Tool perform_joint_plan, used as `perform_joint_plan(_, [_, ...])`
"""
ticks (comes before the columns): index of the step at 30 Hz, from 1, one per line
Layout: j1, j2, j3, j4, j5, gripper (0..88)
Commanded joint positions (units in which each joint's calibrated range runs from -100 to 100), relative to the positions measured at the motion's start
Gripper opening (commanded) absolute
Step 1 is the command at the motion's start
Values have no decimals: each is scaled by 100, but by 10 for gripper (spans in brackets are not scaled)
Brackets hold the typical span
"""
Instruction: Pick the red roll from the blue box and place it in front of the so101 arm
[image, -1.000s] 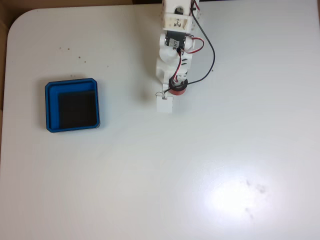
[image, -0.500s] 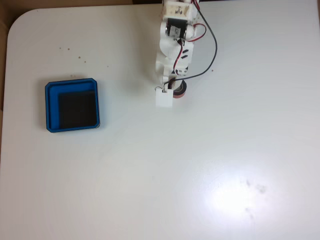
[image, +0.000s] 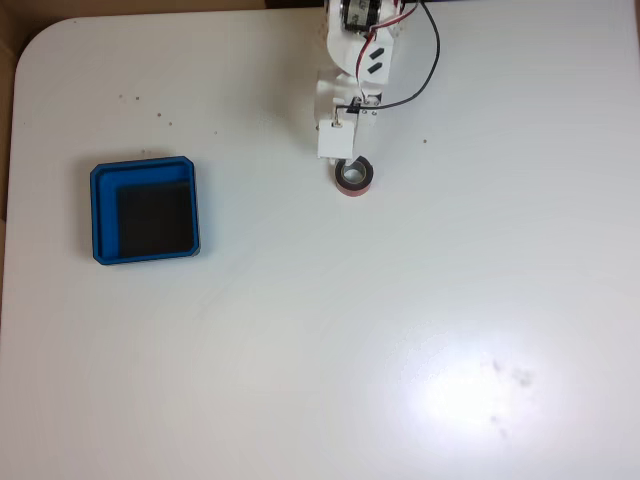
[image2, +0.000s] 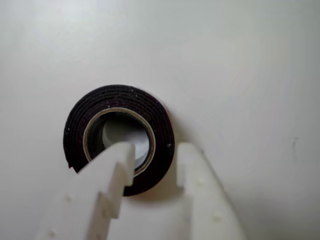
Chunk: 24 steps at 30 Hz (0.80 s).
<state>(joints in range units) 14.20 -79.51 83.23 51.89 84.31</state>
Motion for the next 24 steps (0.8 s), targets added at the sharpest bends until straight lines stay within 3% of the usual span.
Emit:
perform_joint_plan(1, [-18, -619, 159, -73, 27, 73])
perform_joint_plan(19, [-47, -1932, 1201, -230, 19, 73])
perform_joint_plan(24, [-516, -1932, 1470, -775, 19, 73])
